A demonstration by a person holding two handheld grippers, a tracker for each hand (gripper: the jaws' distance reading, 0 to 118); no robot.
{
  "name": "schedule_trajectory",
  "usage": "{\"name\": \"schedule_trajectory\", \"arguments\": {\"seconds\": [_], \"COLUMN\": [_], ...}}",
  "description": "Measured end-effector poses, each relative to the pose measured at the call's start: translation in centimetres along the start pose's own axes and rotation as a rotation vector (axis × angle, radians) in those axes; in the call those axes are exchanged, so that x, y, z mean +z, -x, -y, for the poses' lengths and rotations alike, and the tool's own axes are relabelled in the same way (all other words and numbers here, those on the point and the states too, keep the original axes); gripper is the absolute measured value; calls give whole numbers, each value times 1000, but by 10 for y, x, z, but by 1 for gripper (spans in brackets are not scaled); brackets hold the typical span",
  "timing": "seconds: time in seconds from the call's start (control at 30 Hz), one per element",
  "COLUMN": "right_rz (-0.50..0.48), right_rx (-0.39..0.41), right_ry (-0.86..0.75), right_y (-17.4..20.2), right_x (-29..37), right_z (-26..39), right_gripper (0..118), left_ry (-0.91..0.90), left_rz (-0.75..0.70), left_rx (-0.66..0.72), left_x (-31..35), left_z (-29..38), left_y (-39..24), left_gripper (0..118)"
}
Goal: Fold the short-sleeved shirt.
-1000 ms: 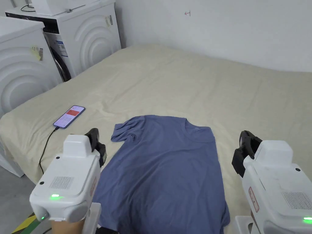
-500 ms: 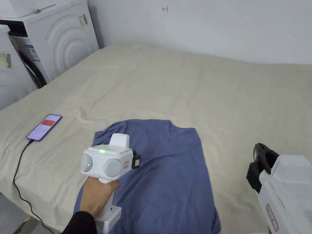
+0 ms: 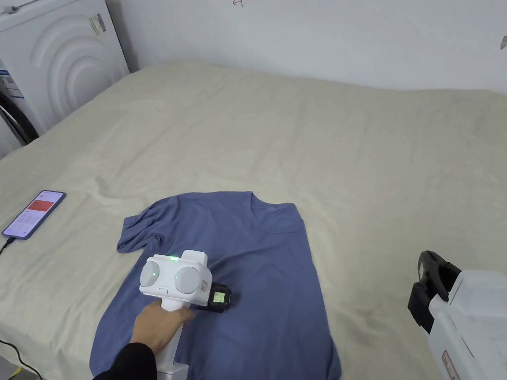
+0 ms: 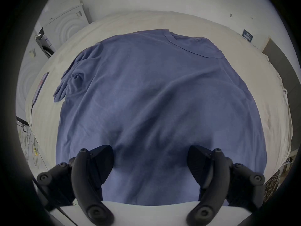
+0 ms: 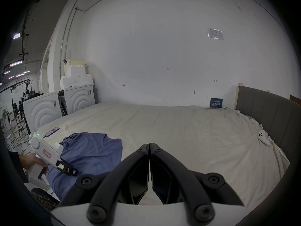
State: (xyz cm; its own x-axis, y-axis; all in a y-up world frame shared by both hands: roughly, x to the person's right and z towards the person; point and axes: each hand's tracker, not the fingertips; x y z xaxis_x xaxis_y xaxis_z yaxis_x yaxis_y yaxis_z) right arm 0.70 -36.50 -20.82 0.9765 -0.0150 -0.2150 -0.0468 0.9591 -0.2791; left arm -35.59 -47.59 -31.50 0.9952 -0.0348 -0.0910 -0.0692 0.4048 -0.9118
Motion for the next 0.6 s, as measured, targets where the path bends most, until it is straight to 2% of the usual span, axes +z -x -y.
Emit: {"name": "schedule_trajectory", "arguments": {"seconds": [0.03,0.1,0.2,0.27,0.3,0.43,0.53,0.6], "right_rz": [1,4,7,11,12,13,18,25], "right_rx": [0,-1,-20,-27,-29,-27,-28,-35], "right_ry": [2,5,5,0,-4,-21,-32,-35], "right_y": [-1,-2,-3,-9,-10,-10,-18,-22], "right_x": [1,2,2,3,4,13,18,20], "right_z": [1,2,1,2,1,-6,-6,-6], "right_gripper": [0,0,0,0,0,0,0,0], "left_ry": [10,-3,1,2,-10,-60,-106,-126], "left_rz": [16,56,58,46,42,65,166,283], "left_rx": [15,-16,-76,-94,-104,-82,66,156], "left_x": [8,21,19,21,25,35,53,62], "left_z": [1,3,1,4,7,12,13,15], "left_y": [-2,-8,-8,-11,-14,-6,14,30], "left_gripper": [93,72,29,6,1,0,0,0]}}
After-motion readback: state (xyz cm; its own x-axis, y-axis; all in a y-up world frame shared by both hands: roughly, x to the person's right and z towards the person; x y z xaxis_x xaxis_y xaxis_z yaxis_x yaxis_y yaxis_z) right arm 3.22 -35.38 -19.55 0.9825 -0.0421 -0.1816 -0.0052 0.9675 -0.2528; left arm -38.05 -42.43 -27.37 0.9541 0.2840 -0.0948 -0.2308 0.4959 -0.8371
